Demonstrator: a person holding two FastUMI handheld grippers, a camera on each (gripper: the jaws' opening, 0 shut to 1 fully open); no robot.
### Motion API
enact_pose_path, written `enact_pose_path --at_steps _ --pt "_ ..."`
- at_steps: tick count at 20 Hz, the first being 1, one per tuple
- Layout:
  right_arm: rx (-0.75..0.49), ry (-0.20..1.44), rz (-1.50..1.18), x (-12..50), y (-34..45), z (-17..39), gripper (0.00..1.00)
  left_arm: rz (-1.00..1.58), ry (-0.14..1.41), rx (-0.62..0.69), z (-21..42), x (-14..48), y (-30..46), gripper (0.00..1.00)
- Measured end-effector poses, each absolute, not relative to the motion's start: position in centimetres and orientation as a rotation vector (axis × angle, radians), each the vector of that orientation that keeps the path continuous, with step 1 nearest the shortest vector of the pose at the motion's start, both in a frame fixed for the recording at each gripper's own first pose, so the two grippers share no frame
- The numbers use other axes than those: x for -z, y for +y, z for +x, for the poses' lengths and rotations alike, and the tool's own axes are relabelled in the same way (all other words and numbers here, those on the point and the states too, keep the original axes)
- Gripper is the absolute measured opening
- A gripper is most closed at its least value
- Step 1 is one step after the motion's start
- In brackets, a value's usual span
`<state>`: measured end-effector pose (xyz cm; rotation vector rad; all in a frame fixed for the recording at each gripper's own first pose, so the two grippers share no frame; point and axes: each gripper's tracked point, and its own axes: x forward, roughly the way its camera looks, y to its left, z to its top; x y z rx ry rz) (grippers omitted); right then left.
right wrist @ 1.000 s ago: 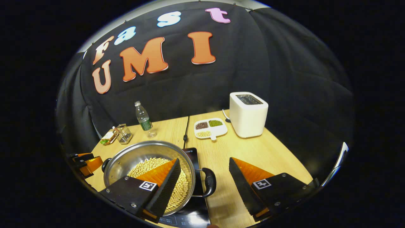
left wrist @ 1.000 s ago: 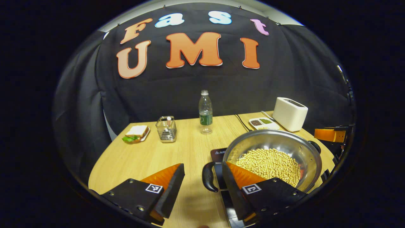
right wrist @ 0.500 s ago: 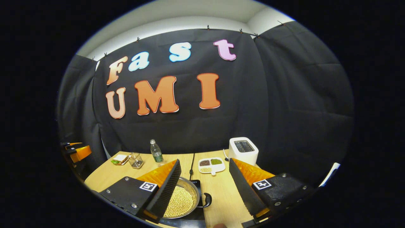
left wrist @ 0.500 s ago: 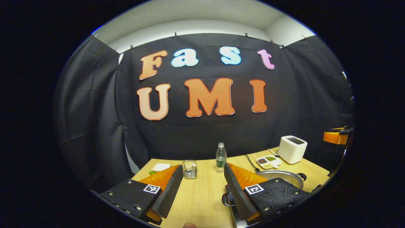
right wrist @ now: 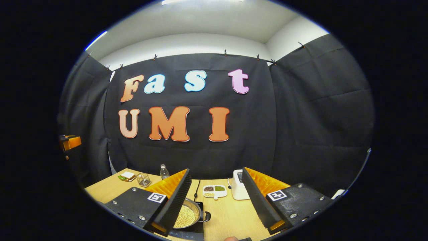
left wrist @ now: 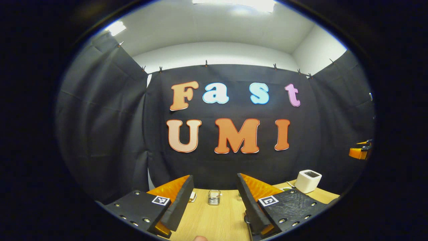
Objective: First push the handle of the pot to place it horizontally, then grasp the pot with both hands and set it on the induction cooktop.
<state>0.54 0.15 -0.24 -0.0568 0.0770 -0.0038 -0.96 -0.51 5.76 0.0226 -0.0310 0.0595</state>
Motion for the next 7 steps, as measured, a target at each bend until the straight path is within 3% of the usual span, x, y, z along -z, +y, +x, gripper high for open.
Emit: enact_pose_path --at_steps 7 --pt "-0.001 0.043 -0.025 -0.9 0.8 -0.3 0.94 0.029 -0.046 -0.053 -2.4 -6.1 -1.1 0.81"
